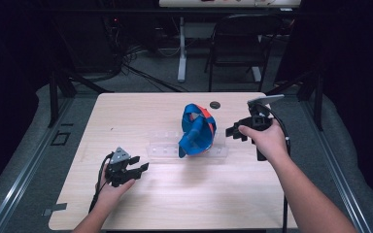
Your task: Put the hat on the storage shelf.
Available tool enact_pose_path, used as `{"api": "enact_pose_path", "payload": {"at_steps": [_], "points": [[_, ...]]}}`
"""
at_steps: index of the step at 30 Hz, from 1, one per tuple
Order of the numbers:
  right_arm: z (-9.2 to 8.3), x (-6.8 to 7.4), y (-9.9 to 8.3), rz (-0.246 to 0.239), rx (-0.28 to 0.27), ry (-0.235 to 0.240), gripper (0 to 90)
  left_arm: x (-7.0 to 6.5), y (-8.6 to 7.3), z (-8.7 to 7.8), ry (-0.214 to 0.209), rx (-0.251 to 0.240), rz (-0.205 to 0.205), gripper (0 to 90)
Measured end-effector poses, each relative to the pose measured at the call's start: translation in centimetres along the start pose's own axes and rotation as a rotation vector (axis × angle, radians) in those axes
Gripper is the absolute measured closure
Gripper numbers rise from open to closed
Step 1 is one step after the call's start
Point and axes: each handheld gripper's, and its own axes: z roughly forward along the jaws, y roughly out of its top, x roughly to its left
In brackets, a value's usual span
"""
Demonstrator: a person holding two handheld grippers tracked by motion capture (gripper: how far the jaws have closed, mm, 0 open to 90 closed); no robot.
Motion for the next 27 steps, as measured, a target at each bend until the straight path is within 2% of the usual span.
{"api": "enact_pose_path", "payload": {"at_steps": [5,12,15,19,22,24,27], "points": [[0.6,-1.8,-2.8,-0.058,-0.047,-0.041,58.5,0.0,-0.1,0.2,-0.001,0.008,-0.007,50.1],[2.2,-4.9,-6.7,-0.077,-0.093,-0.052,53.9,-0.3,-0.1,0.4,0.002,0.012,-0.003,50.0],[2.7,-5.7,-7.7,-0.082,-0.109,-0.032,52.8,-0.4,-0.2,0.5,0.0,0.018,-0.002,49.9],[3.5,-6.2,-9.3,-0.12,-0.136,-0.048,52.0,-0.5,-0.2,0.5,-0.005,0.015,-0.008,50.0],[3.9,-6.6,-10.6,-0.14,-0.183,-0.052,50.7,-0.8,-0.2,0.6,-0.018,0.006,-0.002,50.3],[4.3,-7.0,-11.7,-0.174,-0.227,-0.059,49.6,-1.3,-0.1,0.6,-0.042,0.003,0.01,50.7],[4.9,-7.6,-13.2,-0.224,-0.296,-0.087,49.5,-2.4,0.3,1.0,-0.05,-0.01,0.021,50.6]]}}
